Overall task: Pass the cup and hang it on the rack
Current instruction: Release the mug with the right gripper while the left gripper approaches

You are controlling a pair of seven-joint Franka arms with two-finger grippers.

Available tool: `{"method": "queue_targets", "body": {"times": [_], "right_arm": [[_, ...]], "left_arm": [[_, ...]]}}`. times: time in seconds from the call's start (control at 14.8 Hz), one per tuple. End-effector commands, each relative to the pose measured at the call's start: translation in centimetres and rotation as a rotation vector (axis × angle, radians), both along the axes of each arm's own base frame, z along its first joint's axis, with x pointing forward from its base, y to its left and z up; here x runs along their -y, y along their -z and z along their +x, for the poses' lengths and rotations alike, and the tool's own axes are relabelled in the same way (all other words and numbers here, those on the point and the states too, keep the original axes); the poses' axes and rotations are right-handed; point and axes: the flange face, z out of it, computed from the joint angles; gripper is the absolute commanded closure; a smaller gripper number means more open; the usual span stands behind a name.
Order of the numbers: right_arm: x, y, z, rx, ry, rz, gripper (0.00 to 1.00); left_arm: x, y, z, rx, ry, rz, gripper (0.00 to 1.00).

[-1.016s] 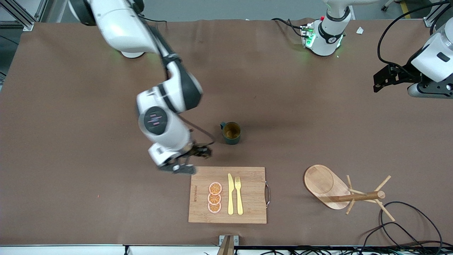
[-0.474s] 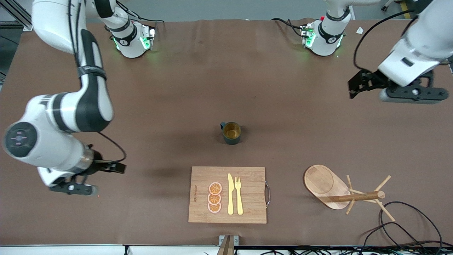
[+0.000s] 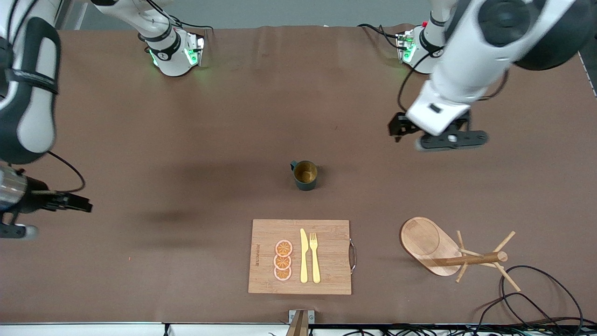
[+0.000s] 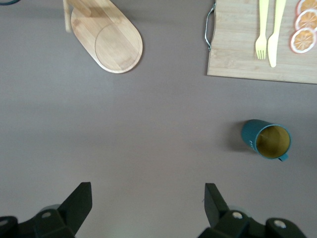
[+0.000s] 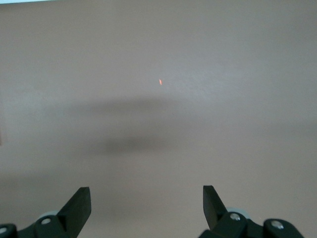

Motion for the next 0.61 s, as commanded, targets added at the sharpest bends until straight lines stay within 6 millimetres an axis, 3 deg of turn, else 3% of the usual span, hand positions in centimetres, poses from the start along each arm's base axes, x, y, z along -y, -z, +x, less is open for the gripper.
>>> {"method": "queue_targets", "body": {"times": [0.0,0.14,0.41,0.54], "right_arm": [[-4.2,-2.5,-1.8,0.029,-0.069,-0.005,0.00],[-4.8,-4.5,-2.5,0.056,-0.081,0.002,0.00],[-2.9,-8.9,-5.3,0.053,-0.086,-0.061,0.00],[-2.2,-9.8,-6.5,0.052,-0.079,-0.047,0.00]], "left_arm": [[6.3,3.6,-2.0,0.005,-0.023,0.078,0.00],[10.6,6.7,-4.1,0.005,-0.078,0.126,0.00],[17.1,12.2,-8.2,0.063,-0.110,0.240,0.00],[20.2,14.0,-10.3,0.093,-0.156,0.228,0.00]]}}
